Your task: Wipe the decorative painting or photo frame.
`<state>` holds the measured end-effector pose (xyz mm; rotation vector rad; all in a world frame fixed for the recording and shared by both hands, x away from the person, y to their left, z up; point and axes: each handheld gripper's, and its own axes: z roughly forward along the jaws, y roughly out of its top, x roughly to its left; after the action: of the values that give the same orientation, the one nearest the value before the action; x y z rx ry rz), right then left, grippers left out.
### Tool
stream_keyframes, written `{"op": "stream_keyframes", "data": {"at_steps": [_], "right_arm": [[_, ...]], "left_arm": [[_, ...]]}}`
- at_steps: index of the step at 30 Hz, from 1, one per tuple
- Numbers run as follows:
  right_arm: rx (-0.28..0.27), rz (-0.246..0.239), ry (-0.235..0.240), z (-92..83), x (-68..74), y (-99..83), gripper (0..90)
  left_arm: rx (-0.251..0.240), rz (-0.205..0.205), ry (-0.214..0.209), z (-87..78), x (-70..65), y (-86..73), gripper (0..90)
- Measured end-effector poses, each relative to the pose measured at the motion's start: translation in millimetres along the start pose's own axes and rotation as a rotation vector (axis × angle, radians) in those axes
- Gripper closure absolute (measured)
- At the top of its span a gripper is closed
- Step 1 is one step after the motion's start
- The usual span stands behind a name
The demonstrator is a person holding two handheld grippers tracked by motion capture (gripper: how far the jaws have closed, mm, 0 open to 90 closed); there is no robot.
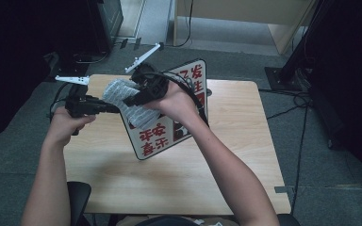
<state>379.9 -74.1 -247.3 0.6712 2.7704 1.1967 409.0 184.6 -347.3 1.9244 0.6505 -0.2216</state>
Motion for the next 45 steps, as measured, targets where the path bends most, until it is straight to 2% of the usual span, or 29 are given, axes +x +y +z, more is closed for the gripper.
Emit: {"op": "stream_keyframes", "data": {"at_steps": [17, 22, 26, 45], "right_arm": [[-0.018, 0.003, 0.027, 8.8, -1.0, -11.6, 67.4], [-0.009, 0.006, 0.034, 12.5, -0.8, -15.7, 67.4], [0.021, 0.001, 0.030, 17.6, -0.5, -19.7, 67.4], [0.022, 0.006, 0.049, 31.2, -2.8, -41.2, 67.3]], "left_arm": [[0.002, 0.006, 0.003, 0.2, -0.6, 0.4, 73.2], [0.002, 0.005, 0.004, 0.3, -0.6, 0.5, 73.1], [0.000, 0.003, 0.007, 0.4, -0.5, 0.5, 73.2], [0.003, -0.004, 0.004, 0.6, -0.2, 0.4, 73.6]]}}
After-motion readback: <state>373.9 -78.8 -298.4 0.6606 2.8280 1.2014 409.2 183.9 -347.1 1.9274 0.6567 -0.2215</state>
